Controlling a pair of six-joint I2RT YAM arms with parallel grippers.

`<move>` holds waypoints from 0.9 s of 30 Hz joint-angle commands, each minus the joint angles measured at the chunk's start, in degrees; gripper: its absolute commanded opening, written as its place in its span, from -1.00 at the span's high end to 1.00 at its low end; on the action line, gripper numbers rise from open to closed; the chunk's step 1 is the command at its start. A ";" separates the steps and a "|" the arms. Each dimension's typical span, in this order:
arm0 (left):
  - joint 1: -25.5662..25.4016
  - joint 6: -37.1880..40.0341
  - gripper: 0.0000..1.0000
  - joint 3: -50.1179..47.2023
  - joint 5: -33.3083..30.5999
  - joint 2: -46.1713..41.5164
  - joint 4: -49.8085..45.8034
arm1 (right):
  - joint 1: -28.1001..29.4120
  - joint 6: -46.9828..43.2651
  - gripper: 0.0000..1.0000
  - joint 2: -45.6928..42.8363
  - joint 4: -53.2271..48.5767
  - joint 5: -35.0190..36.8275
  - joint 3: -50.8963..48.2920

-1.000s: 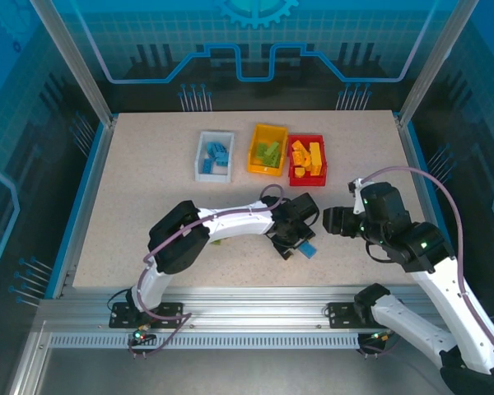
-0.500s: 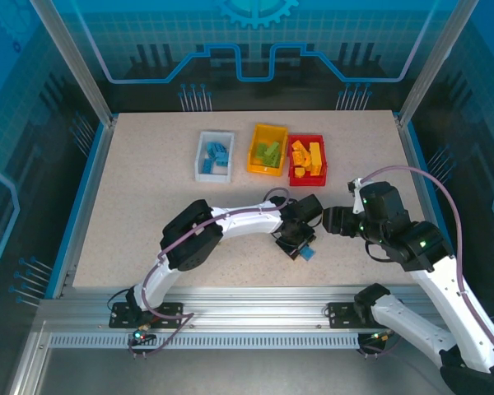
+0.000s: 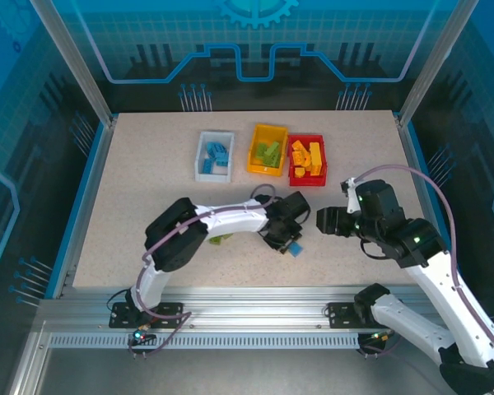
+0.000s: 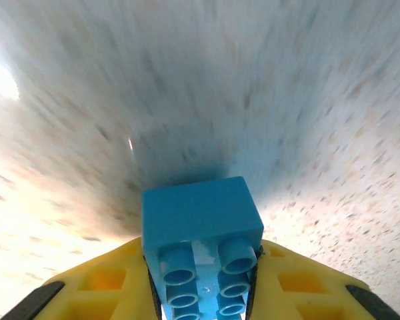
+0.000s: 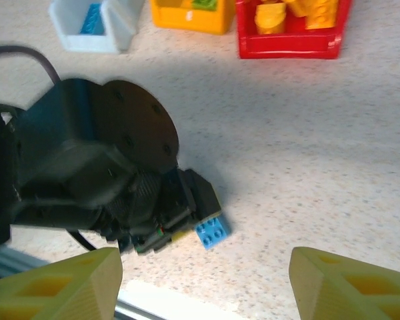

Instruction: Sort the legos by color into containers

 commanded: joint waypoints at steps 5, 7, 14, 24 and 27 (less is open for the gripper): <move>15.15 25.16 0.56 -2.36 -6.61 -13.02 -6.49 | 4.72 -2.28 -0.36 8.01 13.77 -10.32 -1.79; 19.59 32.81 0.61 -0.49 -6.95 -13.36 -8.84 | 7.15 -2.62 -0.37 10.76 19.04 -11.10 -1.27; 31.75 52.17 0.62 9.83 -12.85 -7.96 -12.88 | 15.13 -1.69 -0.38 21.10 40.07 -7.72 0.41; 36.34 60.81 0.58 21.94 -18.19 6.28 -10.15 | 16.03 -1.14 -0.38 29.72 43.04 -4.96 6.43; 36.85 61.66 0.55 22.64 -18.11 7.68 -7.97 | 15.82 -0.73 -0.38 29.52 42.95 -5.08 5.44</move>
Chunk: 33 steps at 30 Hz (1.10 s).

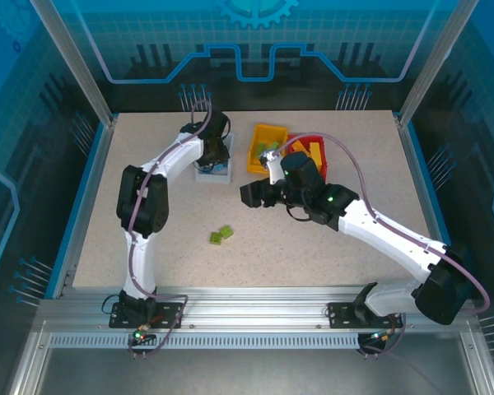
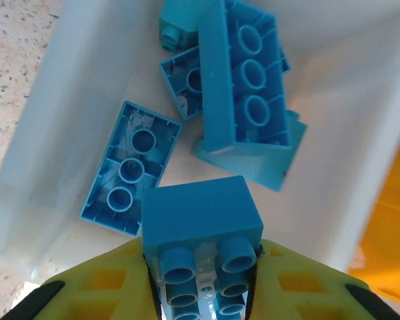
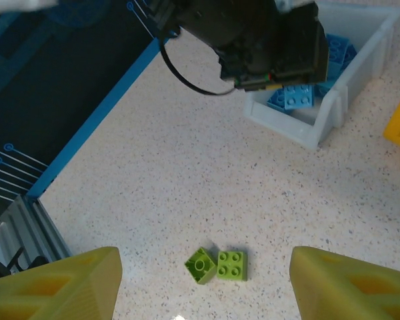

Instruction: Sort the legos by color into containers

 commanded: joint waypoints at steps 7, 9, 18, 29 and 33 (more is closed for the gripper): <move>1.08 5.28 0.18 4.87 -2.81 2.63 0.09 | -0.03 1.76 -0.38 -0.57 0.78 0.67 -1.21; 1.07 5.30 -0.01 5.17 -1.86 2.00 -0.33 | -0.12 1.80 -0.39 -0.94 0.44 0.81 -1.52; 1.39 1.88 -0.27 1.95 -3.47 -9.34 -4.14 | -3.54 3.25 -0.40 -2.91 -2.38 1.58 -1.05; 1.48 -0.09 -0.23 -2.15 -0.60 -22.22 -7.03 | -0.66 -1.84 -0.40 0.79 -5.81 1.49 -6.39; 1.43 0.56 -0.23 -8.88 4.68 -30.06 -8.82 | 5.62 -5.12 -0.41 3.29 -9.42 5.75 -6.17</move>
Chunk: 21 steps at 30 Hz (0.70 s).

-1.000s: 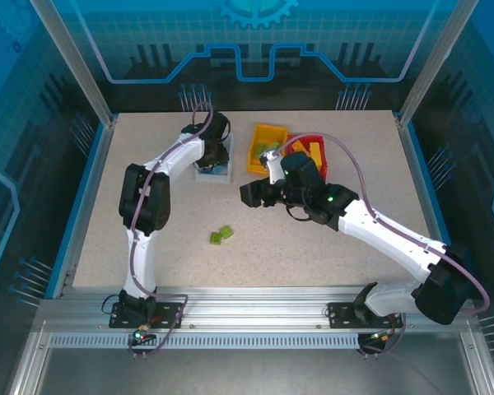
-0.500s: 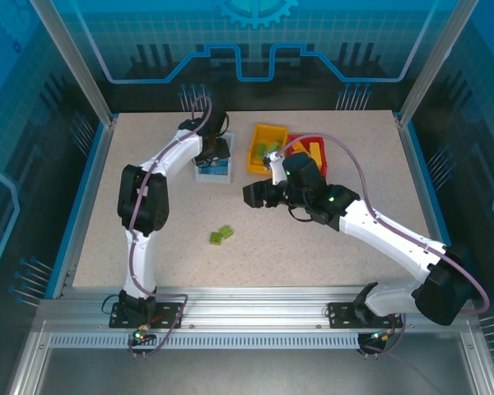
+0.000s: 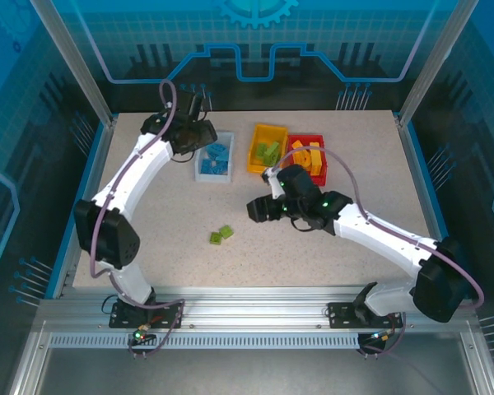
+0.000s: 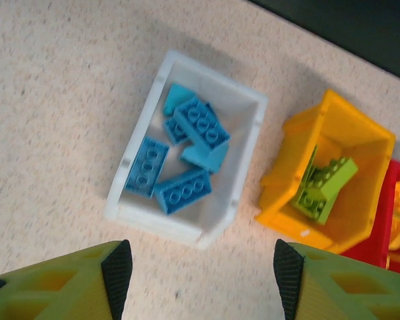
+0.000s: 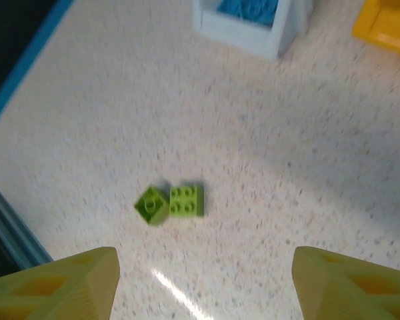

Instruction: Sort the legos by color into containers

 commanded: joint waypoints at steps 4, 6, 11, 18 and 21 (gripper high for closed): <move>0.34 1.26 -0.23 -13.92 11.84 -14.55 -3.26 | 8.13 -2.42 -0.42 4.38 -3.58 4.68 -1.79; 0.34 1.38 -0.22 -18.65 14.34 -19.46 -3.33 | 9.99 -2.03 -0.42 6.62 -3.77 5.75 -2.09; 0.25 -1.01 -0.20 -30.79 20.84 -30.13 -1.46 | 13.83 -1.41 -0.44 14.76 -5.94 7.79 1.24; 0.17 -4.50 -0.19 -40.41 24.10 -41.38 0.67 | 15.25 -0.27 -0.42 24.82 -5.90 10.78 7.65; 0.12 -4.79 -0.20 -40.99 24.29 -44.18 0.67 | 15.25 -0.35 -0.42 28.65 -6.78 10.58 11.43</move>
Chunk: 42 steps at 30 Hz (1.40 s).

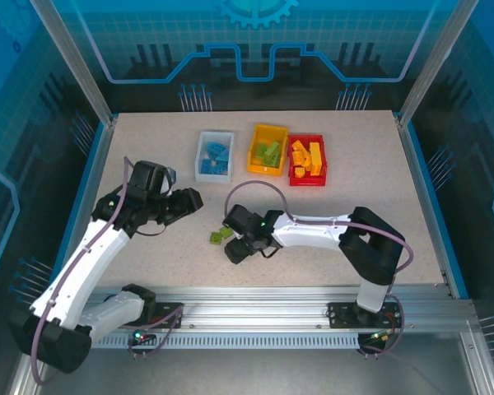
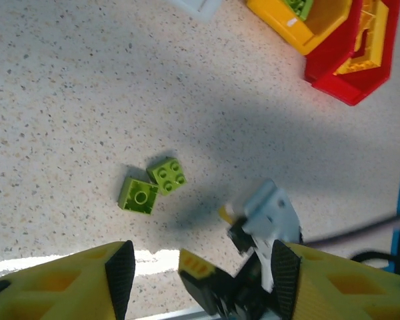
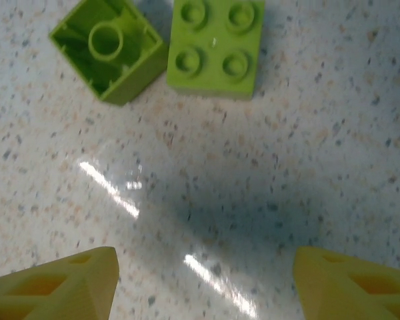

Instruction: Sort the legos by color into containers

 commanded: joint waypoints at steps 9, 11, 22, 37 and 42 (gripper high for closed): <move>0.14 -1.66 -0.20 -0.86 3.45 -8.68 -1.31 | -1.80 0.98 -0.34 11.79 -4.77 1.63 13.25; 0.15 -2.18 -0.20 -1.35 3.82 -9.73 -1.45 | -2.00 0.69 -0.30 12.61 -4.90 1.79 14.38; 0.14 -3.26 -0.20 -1.92 4.70 -10.17 -0.66 | -3.23 0.89 -0.12 17.05 -6.40 2.13 19.82; 0.07 -5.09 -0.20 -4.74 12.95 -8.40 8.73 | -6.94 3.33 0.31 2.38 -8.42 8.44 14.38; -0.67 -4.67 -0.20 -0.93 12.63 -1.41 13.41 | -15.71 2.67 0.30 -1.20 -11.36 7.57 16.26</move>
